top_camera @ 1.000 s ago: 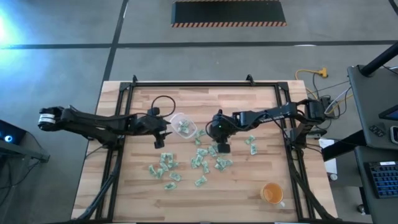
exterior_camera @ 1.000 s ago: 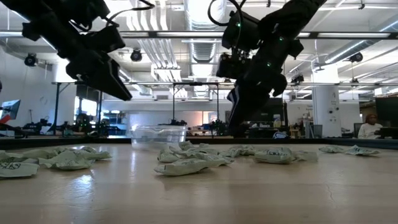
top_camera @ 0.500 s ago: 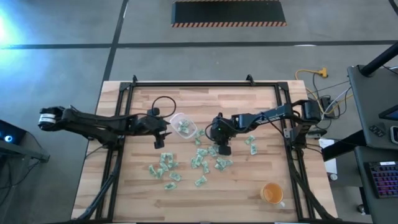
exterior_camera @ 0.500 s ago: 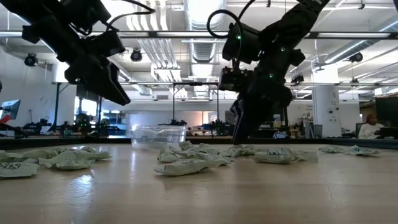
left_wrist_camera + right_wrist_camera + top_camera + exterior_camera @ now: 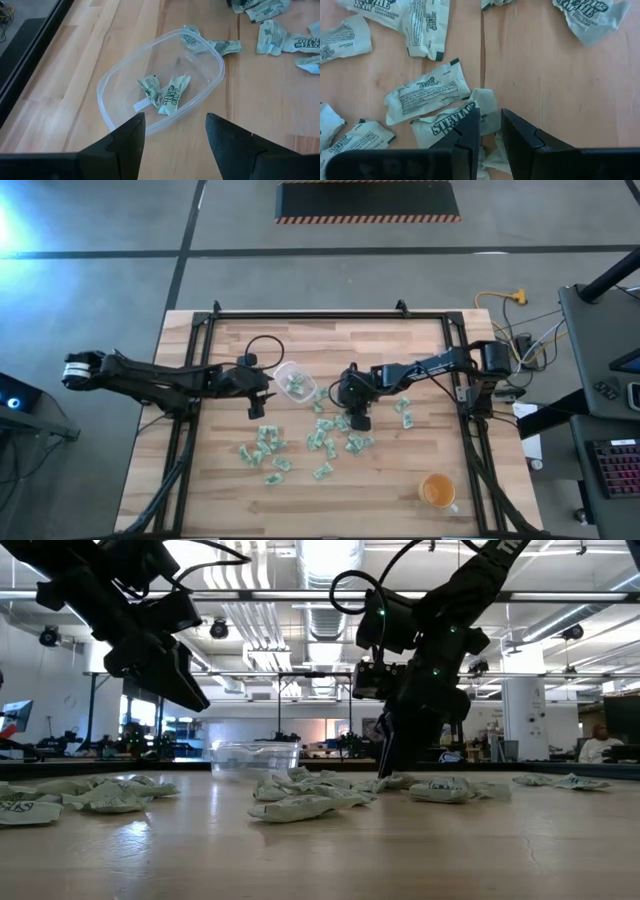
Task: Pick and place Stevia / Truvia into bins
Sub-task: Put the stevia packet into the transparent bin
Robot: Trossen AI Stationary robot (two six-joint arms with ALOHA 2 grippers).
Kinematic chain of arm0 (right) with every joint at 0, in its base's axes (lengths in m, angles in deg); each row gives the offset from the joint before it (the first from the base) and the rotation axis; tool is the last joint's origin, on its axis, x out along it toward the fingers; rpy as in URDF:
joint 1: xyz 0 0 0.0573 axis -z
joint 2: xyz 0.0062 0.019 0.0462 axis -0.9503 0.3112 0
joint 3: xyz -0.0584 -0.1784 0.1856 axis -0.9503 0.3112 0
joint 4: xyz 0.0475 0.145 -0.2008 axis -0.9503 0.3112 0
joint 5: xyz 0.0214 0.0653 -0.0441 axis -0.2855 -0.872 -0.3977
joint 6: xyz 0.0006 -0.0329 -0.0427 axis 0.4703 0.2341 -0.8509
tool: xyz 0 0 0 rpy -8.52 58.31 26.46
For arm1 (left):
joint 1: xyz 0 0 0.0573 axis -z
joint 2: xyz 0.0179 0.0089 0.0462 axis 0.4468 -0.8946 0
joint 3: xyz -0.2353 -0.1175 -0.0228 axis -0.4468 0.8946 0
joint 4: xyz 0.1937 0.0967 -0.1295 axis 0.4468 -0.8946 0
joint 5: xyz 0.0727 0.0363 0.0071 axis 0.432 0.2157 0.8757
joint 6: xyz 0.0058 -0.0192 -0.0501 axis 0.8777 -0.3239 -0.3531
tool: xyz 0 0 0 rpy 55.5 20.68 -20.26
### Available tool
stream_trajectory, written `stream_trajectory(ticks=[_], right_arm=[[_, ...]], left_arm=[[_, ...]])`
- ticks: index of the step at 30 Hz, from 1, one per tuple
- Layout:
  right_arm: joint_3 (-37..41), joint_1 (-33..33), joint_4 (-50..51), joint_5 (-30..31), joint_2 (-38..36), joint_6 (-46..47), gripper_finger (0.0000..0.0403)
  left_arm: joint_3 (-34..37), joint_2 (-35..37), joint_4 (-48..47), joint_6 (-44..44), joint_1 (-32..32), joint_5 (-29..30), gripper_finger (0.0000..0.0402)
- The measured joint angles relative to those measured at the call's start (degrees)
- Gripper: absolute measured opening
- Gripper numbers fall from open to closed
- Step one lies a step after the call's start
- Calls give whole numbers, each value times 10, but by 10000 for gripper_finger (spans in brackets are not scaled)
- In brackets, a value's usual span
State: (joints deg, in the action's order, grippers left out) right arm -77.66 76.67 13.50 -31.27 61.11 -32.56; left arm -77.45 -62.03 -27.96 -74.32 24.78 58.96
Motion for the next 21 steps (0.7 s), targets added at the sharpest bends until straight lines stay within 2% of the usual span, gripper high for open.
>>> stream_trajectory(ticks=[7, 14, 21], right_arm=[[0, 0, 1, 0, 1, -11, 63], [-6, 0, 3, 2, 0, -47, 12], [-33, 0, -3, 6, -3, -82, 9]], left_arm=[[0, 0, -2, 0, 0, 0, 193], [0, 0, -4, 0, 0, 0, 193], [0, 0, -4, 0, 0, 0, 193]])
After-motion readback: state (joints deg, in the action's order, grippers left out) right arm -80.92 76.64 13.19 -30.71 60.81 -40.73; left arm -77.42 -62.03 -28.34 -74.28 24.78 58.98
